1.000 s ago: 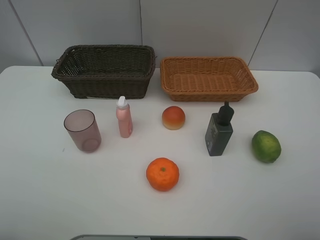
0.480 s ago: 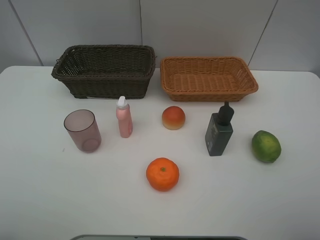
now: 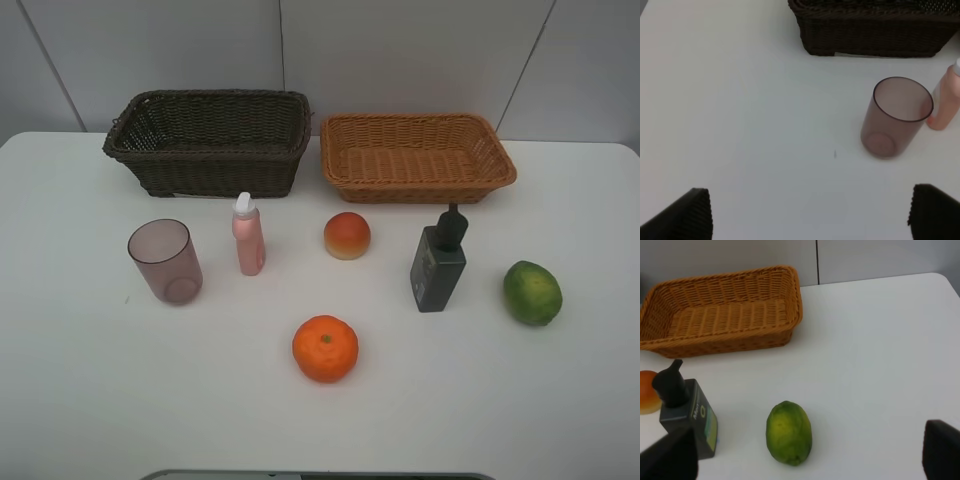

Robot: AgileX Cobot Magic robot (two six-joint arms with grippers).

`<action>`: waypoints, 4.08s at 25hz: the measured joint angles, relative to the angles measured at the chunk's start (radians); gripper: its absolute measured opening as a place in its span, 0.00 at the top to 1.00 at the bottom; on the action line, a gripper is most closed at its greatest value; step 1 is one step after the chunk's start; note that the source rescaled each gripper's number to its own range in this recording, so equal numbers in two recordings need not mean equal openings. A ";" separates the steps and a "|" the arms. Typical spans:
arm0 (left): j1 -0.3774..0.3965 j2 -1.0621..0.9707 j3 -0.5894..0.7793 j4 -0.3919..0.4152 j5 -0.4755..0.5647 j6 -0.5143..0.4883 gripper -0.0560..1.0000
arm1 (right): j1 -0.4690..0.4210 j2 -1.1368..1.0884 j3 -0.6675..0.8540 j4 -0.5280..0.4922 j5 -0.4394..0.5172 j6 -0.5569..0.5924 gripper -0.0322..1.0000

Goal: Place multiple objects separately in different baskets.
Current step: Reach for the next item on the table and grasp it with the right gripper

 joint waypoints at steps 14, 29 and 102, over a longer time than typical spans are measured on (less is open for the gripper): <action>0.000 0.000 0.000 0.000 0.000 0.000 0.00 | 0.003 0.099 -0.029 0.000 -0.001 0.000 0.00; 0.000 0.000 0.000 0.000 -0.001 0.000 0.00 | 0.003 0.790 -0.328 -0.014 -0.288 0.000 0.00; 0.000 0.000 0.001 0.000 -0.001 0.000 0.00 | 0.055 1.771 -0.261 0.084 -0.399 -0.076 0.00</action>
